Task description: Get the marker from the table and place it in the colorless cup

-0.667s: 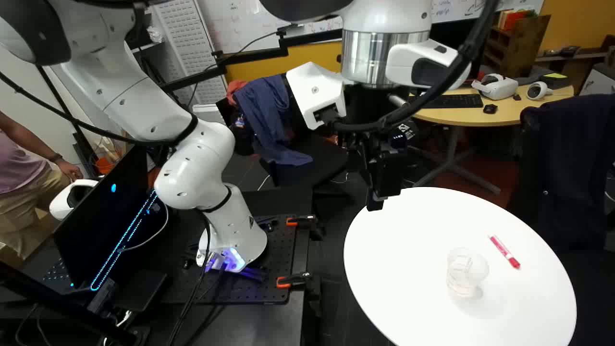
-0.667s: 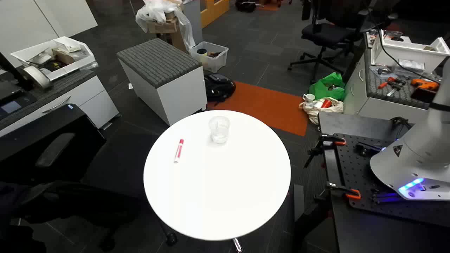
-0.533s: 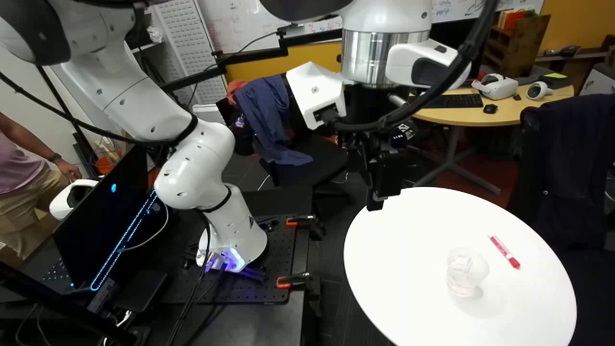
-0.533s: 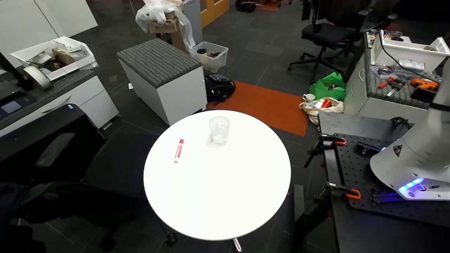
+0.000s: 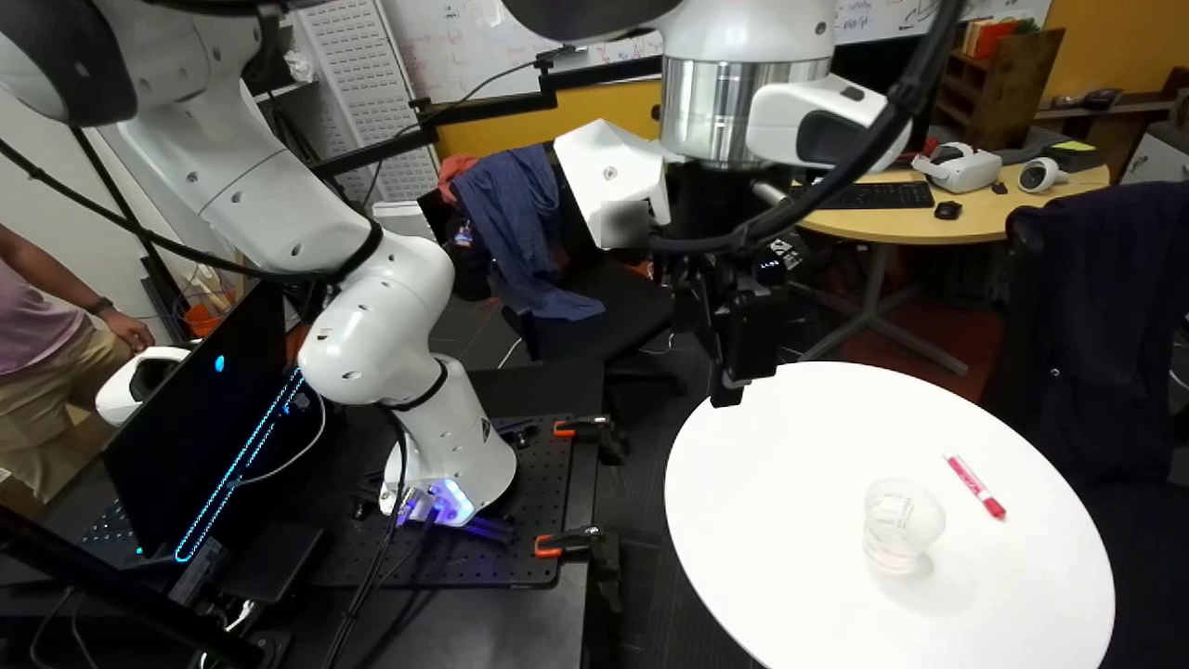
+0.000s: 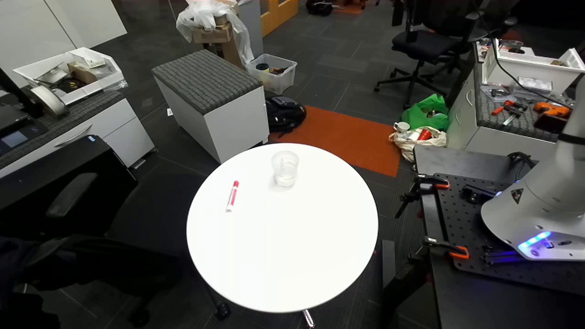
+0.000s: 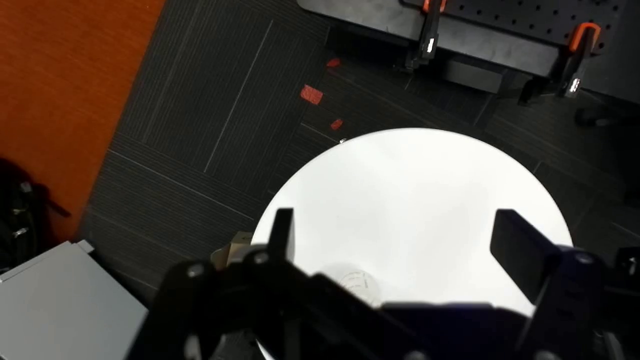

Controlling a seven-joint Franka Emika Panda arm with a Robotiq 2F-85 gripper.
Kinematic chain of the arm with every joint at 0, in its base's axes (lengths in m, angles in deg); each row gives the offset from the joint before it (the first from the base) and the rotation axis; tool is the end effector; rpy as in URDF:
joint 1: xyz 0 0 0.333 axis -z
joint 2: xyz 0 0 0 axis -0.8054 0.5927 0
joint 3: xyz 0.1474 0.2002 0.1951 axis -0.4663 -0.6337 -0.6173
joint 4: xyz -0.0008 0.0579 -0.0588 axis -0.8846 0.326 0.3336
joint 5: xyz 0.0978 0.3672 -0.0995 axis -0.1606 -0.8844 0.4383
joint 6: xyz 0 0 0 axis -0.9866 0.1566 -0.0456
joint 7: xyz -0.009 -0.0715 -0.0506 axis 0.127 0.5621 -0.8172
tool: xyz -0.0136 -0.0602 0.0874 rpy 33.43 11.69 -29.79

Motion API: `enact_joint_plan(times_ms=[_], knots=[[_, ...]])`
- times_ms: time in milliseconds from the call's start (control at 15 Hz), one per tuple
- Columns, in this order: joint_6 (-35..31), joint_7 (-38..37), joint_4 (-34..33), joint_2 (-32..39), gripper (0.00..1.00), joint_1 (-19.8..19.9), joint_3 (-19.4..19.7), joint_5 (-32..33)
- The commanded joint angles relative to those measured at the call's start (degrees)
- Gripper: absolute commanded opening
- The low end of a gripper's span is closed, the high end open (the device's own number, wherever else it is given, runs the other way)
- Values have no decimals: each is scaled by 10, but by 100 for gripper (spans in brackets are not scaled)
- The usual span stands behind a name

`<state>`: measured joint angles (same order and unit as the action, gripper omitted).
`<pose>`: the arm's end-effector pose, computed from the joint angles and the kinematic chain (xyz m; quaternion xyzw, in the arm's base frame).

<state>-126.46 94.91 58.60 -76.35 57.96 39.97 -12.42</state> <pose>0.3852 -0.1678 0.5296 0.9892 0.1274 -0.0667 0.0273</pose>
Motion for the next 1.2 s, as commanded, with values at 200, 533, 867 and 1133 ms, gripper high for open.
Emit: enact_joint_plan(times_ms=[200, 533, 867, 1133], knots=[[-57, -12, -1, 9, 100, -8, -25, 4], [-99, -23, -11, 37, 100, -24, -53, -6], [-147, -47, -18, 83, 100, -41, -81, -16], [-186, -48, -28, 126, 100, -52, -99, -32]])
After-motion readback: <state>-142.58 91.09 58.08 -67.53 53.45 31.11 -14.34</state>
